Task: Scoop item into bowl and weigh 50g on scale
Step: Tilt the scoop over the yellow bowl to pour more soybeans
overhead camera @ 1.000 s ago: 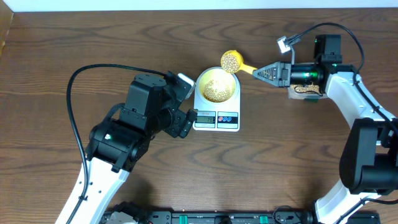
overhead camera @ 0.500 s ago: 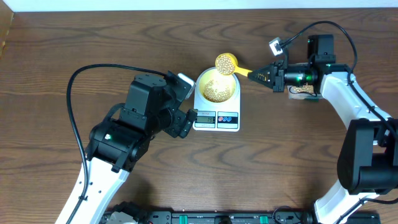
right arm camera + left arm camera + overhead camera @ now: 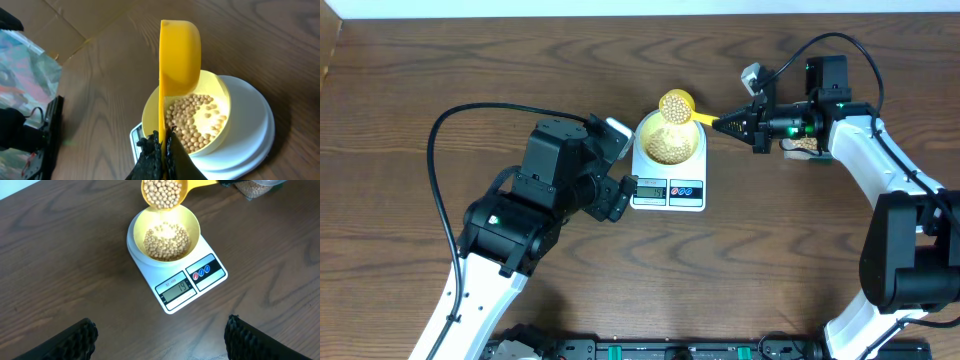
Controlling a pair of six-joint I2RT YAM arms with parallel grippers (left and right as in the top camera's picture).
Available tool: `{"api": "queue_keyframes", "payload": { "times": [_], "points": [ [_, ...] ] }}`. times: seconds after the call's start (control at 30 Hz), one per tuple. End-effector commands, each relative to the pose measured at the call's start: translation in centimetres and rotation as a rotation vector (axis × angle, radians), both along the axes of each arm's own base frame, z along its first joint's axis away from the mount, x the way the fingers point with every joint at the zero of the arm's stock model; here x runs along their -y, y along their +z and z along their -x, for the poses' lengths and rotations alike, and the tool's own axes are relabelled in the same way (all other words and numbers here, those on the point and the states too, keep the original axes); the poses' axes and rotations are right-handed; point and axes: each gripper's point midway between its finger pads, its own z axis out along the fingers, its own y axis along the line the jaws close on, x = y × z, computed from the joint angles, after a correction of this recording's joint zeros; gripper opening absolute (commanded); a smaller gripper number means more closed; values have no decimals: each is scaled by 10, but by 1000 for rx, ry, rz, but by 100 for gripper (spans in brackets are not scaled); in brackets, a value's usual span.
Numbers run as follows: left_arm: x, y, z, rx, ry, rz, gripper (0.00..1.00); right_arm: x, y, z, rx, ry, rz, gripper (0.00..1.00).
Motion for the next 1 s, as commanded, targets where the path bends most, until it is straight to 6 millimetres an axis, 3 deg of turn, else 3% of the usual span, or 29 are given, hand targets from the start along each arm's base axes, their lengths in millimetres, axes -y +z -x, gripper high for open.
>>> {"api": "queue_keyframes", "payload": {
  "times": [0.0,0.53,0.67,0.97],
  "points": [
    [0,-1,0,-4,-9,-2,83,-4,-4,3,63,40,7,1],
    [0,-1,0,-4,-9,-2,83,-2,-9,1,463,177,96,1],
    [0,-1,0,-4,-9,-2,83,3,-19,-6,506,172,178,1],
    [0,-1,0,-4,-9,-2,83,4,-17,-10,537,170,187,1]
  ]
}}
